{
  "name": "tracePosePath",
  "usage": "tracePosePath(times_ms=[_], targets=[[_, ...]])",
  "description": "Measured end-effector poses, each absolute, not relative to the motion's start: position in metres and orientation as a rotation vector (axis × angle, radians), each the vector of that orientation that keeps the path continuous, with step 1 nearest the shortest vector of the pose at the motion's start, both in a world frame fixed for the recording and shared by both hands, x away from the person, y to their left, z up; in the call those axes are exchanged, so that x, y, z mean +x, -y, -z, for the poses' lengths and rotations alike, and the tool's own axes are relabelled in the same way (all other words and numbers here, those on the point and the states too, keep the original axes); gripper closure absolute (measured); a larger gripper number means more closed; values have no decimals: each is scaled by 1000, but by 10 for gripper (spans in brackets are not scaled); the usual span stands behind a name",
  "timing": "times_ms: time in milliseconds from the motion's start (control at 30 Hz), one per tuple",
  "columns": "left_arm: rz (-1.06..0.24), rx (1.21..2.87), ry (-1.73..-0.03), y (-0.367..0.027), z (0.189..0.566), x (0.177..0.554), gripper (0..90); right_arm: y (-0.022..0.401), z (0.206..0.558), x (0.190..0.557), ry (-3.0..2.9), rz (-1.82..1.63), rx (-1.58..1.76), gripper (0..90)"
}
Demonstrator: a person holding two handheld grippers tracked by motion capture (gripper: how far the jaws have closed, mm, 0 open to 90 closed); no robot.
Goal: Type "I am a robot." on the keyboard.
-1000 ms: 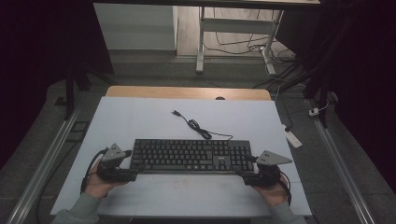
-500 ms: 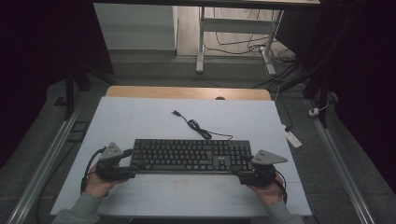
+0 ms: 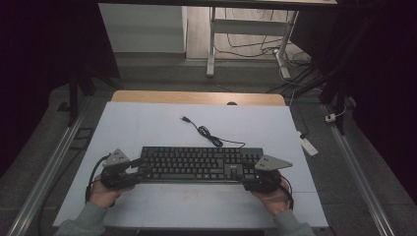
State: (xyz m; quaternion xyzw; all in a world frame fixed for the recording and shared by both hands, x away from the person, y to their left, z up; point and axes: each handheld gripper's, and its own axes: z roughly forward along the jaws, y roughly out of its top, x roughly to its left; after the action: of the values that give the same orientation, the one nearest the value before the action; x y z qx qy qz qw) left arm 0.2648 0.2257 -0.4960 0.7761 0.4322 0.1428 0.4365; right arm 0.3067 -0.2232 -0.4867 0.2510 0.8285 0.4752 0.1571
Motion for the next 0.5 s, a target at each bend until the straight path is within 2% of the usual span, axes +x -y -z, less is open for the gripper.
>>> tracePosePath(times_ms=[133,267,500], targets=[[-361,1934,-1076,-226,496,265,571,214,486,309,-2378,-1360,703,496],[-361,1937,-1075,-226,495,266,645,202,484,313,-2398,-1326,691,634],[-362,1959,-1060,-225,495,266,786,186,485,319,-2434,-1340,663,795]])
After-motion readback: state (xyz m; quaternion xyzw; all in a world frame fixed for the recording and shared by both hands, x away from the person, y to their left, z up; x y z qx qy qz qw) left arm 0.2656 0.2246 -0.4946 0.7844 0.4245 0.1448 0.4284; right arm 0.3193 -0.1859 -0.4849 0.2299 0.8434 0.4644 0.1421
